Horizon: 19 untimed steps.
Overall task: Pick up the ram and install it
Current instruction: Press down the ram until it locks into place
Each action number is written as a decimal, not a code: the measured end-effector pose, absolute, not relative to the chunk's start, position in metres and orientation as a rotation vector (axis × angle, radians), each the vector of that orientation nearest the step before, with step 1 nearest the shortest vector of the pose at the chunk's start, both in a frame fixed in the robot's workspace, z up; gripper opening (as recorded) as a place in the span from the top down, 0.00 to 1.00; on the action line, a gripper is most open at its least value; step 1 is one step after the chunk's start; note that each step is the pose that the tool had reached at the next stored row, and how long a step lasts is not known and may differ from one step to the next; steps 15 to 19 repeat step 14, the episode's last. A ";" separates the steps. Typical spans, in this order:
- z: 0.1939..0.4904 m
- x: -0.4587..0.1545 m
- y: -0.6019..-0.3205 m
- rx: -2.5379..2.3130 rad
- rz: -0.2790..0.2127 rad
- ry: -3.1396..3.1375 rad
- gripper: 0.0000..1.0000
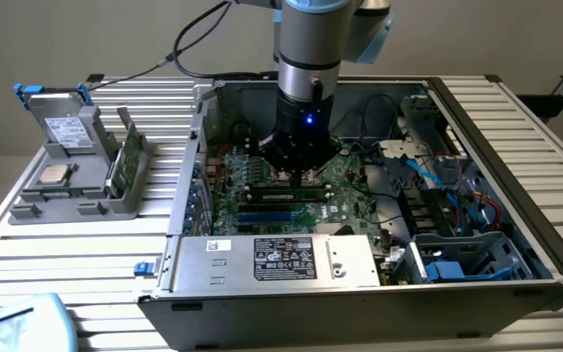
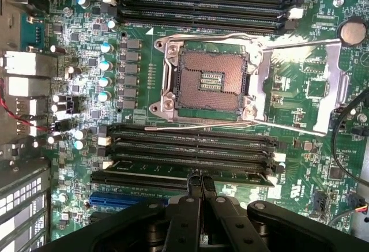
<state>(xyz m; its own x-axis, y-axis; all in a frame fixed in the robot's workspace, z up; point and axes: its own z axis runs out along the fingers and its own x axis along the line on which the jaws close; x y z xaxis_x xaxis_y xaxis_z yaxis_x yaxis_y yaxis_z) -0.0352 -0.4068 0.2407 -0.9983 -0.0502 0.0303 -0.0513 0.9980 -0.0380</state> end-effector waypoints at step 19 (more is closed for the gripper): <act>0.241 -0.036 -0.410 0.019 0.059 -3.111 0.89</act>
